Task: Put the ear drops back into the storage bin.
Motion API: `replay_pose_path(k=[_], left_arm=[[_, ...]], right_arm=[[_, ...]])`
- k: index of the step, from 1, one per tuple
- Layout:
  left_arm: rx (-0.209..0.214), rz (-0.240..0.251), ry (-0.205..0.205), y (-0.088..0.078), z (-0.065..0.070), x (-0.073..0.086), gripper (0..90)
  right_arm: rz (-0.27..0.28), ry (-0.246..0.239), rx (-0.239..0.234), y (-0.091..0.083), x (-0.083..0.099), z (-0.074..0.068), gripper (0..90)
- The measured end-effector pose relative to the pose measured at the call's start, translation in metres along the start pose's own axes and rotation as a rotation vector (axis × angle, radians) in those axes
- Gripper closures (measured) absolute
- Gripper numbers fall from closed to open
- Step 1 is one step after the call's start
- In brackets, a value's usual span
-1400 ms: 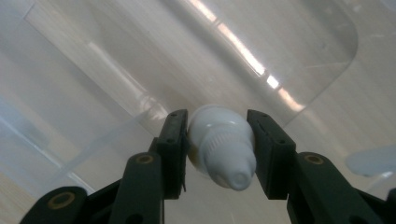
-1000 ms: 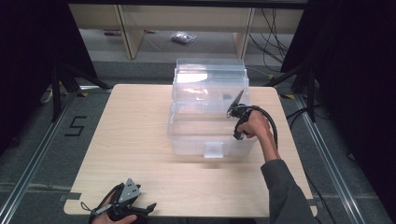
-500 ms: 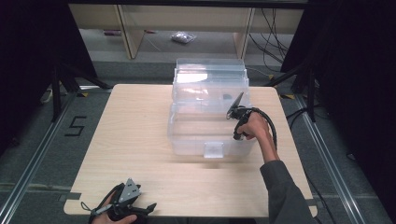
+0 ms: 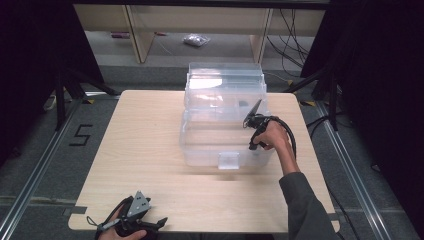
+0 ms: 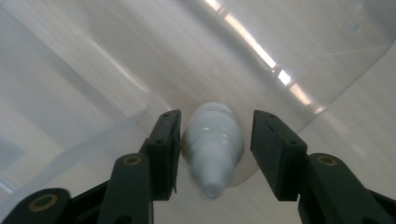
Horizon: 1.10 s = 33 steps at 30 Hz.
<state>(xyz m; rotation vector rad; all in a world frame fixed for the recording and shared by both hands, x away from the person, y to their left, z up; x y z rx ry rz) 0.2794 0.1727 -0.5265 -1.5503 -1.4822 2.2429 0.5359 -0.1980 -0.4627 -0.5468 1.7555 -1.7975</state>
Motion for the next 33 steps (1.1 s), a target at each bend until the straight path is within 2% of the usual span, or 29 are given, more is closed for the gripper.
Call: replay_pose_path(k=[1,2,3,4,6,7,8,9,11,13,20,21,22,27,33], left_arm=[[0.001,-0.001,-0.001,0.0,0.0,0.0,14.8],[-0.004,0.006,0.007,0.001,0.0,0.0,14.9],[-0.016,0.007,-0.005,0.001,0.001,0.0,14.8],[-0.001,0.005,-0.002,0.0,0.0,0.0,14.8],[-0.001,0.005,-0.008,0.001,0.001,0.0,14.9],[-0.001,0.005,-0.008,0.001,0.001,0.0,14.9],[0.0,0.004,-0.007,0.001,0.001,0.0,14.8],[-0.001,0.004,-0.007,0.001,0.001,0.0,14.8],[-0.001,0.001,-0.005,0.001,0.0,0.0,14.9],[-0.003,0.006,-0.01,0.001,0.0,0.0,14.9],[-0.003,0.0,-0.002,0.0,0.0,0.0,14.8],[-0.003,-0.001,0.002,0.0,-0.001,0.0,14.9],[-0.003,-0.001,-0.001,0.0,0.0,0.0,14.8],[-0.004,-0.002,0.0,0.0,0.0,0.0,14.9],[-0.005,-0.002,0.0,0.0,0.0,0.0,14.9]], right_arm=[[0.0,0.0,0.0,0.0,0.0,0.0,48.3],[0.001,0.026,-0.002,-0.004,-0.001,-0.001,46.8],[0.007,0.025,-0.003,-0.008,-0.001,-0.001,45.2],[0.018,0.007,0.002,-0.011,0.0,0.0,42.5],[0.072,0.029,0.025,-0.028,-0.001,0.002,38.5],[0.072,0.029,0.025,-0.028,-0.001,0.002,38.5],[0.075,0.054,0.024,-0.032,0.0,0.0,37.2],[0.113,0.036,0.02,-0.037,-0.001,0.002,35.4],[0.133,0.048,0.034,-0.045,0.0,0.001,33.9],[0.158,0.032,0.037,-0.051,0.003,0.0,32.9],[0.209,0.054,0.04,-0.06,0.01,-0.004,28.9],[0.223,0.039,0.046,-0.062,0.011,-0.002,27.8],[0.236,0.046,0.043,-0.062,0.012,-0.003,27.6],[0.25,0.05,0.043,-0.069,0.018,-0.007,26.6],[0.283,0.027,0.045,-0.077,0.022,-0.011,26.3]])
Point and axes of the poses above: each handheld gripper's, and its own axes: y roughly forward along the jaws, x roughly out of its underside, z roughly to its right, the point moved 3 cm from there along y, roughly forward along the jaws, and after that the axes turned 5 degrees about x, right-handed, at the moved point
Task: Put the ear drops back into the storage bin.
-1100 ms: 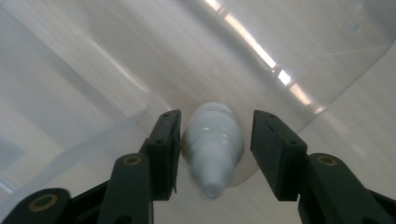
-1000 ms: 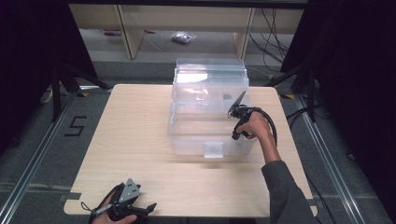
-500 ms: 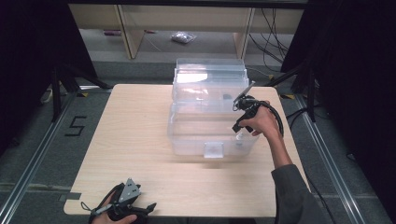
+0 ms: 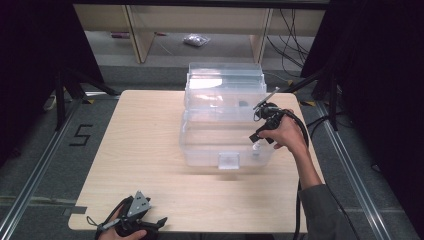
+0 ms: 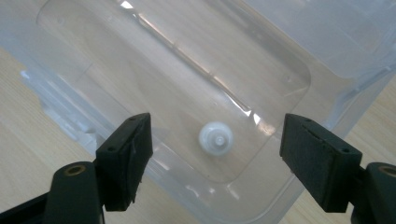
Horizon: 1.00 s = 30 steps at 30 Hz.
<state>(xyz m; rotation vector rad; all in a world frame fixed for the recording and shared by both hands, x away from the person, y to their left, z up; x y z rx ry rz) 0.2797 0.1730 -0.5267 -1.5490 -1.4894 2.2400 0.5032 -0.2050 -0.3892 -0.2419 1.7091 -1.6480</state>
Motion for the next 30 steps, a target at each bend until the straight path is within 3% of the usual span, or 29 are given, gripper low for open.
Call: replay_pose_path(k=[3,4,5,10,14,15,21,22,23,30], left_arm=[[0.002,0.001,-0.002,0.0,0.0,0.0,14.8],[0.01,-0.022,0.01,-0.001,-0.001,0.001,14.9],[0.01,-0.023,0.013,-0.002,-0.001,0.001,14.8],[0.008,-0.023,0.021,-0.002,-0.001,0.0,14.8],[0.006,-0.024,0.022,-0.002,-0.002,0.0,14.9],[0.008,-0.023,0.02,-0.002,-0.001,0.0,14.8],[0.002,-0.025,0.025,-0.002,-0.002,0.0,14.8],[0.0,0.009,-0.01,0.001,0.0,0.0,14.9],[0.004,0.013,-0.015,0.001,0.0,0.0,14.8],[0.008,-0.026,0.019,-0.002,-0.002,0.0,14.8]], right_arm=[[-0.003,0.008,-0.002,-0.001,0.002,-0.001,26.2],[-0.006,0.016,-0.025,-0.001,0.003,-0.002,26.2],[0.015,0.009,-0.012,0.0,0.004,-0.002,26.1],[0.021,0.024,-0.025,0.0,0.009,-0.003,26.1],[0.035,0.008,-0.015,-0.002,0.01,-0.003,26.1],[0.033,0.025,-0.023,-0.003,0.011,-0.004,26.0],[0.051,0.005,-0.022,-0.008,0.012,-0.007,26.0],[0.049,0.016,-0.027,-0.009,0.013,-0.009,26.0],[0.053,0.008,-0.03,-0.009,0.013,-0.01,26.0],[0.07,0.004,-0.043,-0.011,0.017,-0.014,25.6]])
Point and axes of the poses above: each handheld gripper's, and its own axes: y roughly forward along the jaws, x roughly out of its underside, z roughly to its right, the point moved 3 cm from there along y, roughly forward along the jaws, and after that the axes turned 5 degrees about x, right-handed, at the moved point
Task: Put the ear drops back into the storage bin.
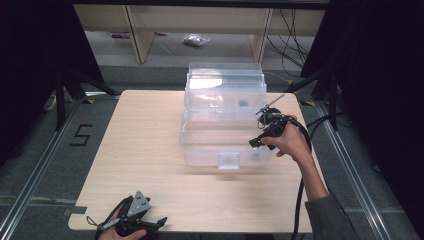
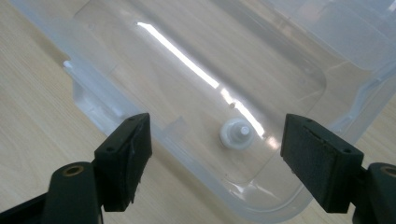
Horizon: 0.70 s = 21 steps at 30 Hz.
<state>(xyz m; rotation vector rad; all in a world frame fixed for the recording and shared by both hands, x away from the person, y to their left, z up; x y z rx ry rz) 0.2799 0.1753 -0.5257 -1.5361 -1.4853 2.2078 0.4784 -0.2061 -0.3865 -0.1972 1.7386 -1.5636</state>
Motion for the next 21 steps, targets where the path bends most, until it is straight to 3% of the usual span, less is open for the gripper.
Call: replay_pose_path(k=[1,8,9,11,14,20,21], left_arm=[[0.001,0.001,0.0,0.0,0.0,0.0,14.8],[-0.001,0.0,0.0,0.0,0.0,0.0,14.9],[0.0,0.03,-0.027,0.002,0.002,-0.001,14.9],[-0.002,0.038,-0.035,0.003,0.002,-0.001,14.8],[-0.002,0.042,-0.035,0.003,0.002,-0.001,14.9],[-0.008,0.038,-0.034,0.002,0.002,-0.001,14.9],[-0.001,0.033,-0.03,0.002,0.002,-0.001,14.8]], right_arm=[[-0.003,0.015,0.001,-0.001,0.001,-0.002,25.5],[0.023,-0.003,0.001,-0.009,0.006,-0.003,25.1],[0.028,0.0,-0.005,-0.01,0.007,-0.004,25.2],[0.036,-0.009,-0.005,-0.012,0.008,-0.005,25.1],[0.033,0.002,-0.007,-0.015,0.011,-0.008,25.1],[0.046,-0.024,-0.013,-0.02,0.014,-0.013,24.8],[0.045,-0.007,-0.006,-0.021,0.015,-0.015,24.8]])
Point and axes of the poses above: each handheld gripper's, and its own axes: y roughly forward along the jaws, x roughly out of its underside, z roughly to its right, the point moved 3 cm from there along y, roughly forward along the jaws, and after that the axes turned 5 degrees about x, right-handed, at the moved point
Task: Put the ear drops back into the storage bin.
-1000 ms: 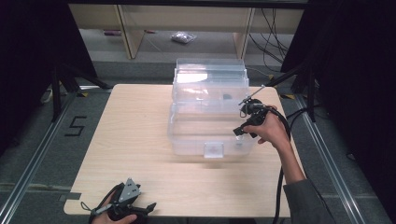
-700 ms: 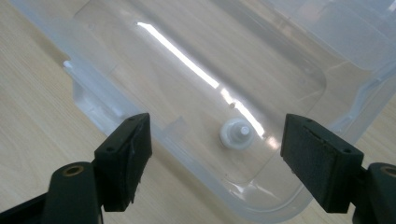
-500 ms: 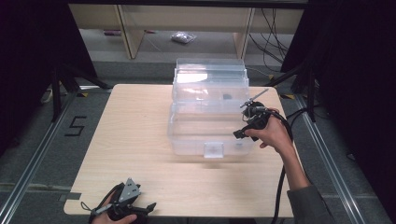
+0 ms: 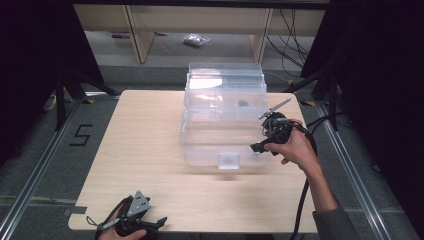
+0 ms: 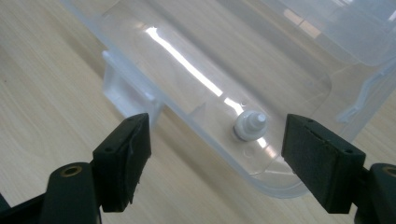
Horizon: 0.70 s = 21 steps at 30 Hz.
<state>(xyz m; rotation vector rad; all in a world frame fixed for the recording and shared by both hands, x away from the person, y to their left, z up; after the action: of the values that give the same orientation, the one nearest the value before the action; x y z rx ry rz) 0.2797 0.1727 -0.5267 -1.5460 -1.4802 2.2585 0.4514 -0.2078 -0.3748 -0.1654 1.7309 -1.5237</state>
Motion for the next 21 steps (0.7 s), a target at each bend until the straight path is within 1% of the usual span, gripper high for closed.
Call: replay_pose_path(k=[1,2,3,4,5,6,7,9,10,11,13,14,15,16,17,18,19,20,21], left_arm=[[0.0,-0.029,0.03,-0.002,-0.002,0.001,14.8],[-0.001,-0.031,0.032,-0.002,-0.002,0.001,14.8],[-0.002,-0.028,0.03,-0.002,-0.002,0.0,14.9],[-0.002,0.007,-0.007,0.001,0.0,0.0,14.8],[-0.001,-0.023,0.026,-0.001,-0.002,0.0,14.8],[-0.003,0.009,-0.007,0.001,0.0,0.0,14.8],[-0.001,0.006,-0.004,0.001,0.0,0.0,14.9],[-0.001,0.007,-0.005,0.001,0.0,0.0,14.9],[-0.002,0.007,-0.005,0.001,0.0,0.0,14.8],[-0.002,0.006,-0.004,0.001,0.0,0.0,14.9],[-0.002,0.007,-0.004,0.001,0.0,0.0,14.8],[-0.002,0.007,-0.005,0.001,0.0,0.0,14.9],[-0.002,0.007,-0.005,0.001,0.0,0.0,14.8],[-0.002,0.006,-0.004,0.001,0.0,0.0,14.8],[-0.003,0.006,-0.004,0.001,0.0,0.0,14.8],[-0.002,0.007,-0.004,0.001,0.0,0.0,14.8],[-0.003,0.006,-0.004,0.001,0.0,0.0,14.9],[-0.003,0.006,-0.004,0.001,0.0,0.0,14.8],[-0.002,0.005,-0.004,0.001,0.0,0.0,14.8]], right_arm=[[0.0,-0.009,0.0,-0.001,0.001,-0.001,24.8],[0.009,-0.02,-0.008,-0.001,0.001,-0.002,24.8],[0.007,-0.013,-0.008,-0.002,0.003,-0.004,24.8],[0.007,-0.021,-0.012,-0.002,0.003,-0.004,24.8],[0.009,-0.02,-0.015,-0.002,0.004,-0.005,24.8],[0.009,-0.025,-0.014,-0.002,0.005,-0.005,24.8],[0.009,-0.018,-0.015,-0.003,0.006,-0.006,24.9],[0.013,-0.022,-0.013,-0.004,0.008,-0.007,24.8],[0.011,-0.014,-0.014,-0.004,0.009,-0.008,24.8],[0.016,-0.022,-0.01,-0.005,0.01,-0.008,24.8],[0.014,-0.019,-0.015,-0.006,0.012,-0.01,24.8],[0.027,-0.04,-0.017,-0.006,0.013,-0.01,24.9],[0.024,-0.027,-0.013,-0.007,0.014,-0.011,24.8],[0.027,-0.036,-0.021,-0.007,0.014,-0.011,24.8],[0.028,-0.024,-0.024,-0.008,0.016,-0.013,24.8],[0.038,-0.041,-0.02,-0.008,0.016,-0.012,24.8],[0.026,-0.024,-0.017,-0.01,0.017,-0.014,24.7],[0.042,-0.047,-0.02,-0.009,0.017,-0.013,24.8],[0.028,-0.029,-0.024,-0.01,0.019,-0.015,24.7]])
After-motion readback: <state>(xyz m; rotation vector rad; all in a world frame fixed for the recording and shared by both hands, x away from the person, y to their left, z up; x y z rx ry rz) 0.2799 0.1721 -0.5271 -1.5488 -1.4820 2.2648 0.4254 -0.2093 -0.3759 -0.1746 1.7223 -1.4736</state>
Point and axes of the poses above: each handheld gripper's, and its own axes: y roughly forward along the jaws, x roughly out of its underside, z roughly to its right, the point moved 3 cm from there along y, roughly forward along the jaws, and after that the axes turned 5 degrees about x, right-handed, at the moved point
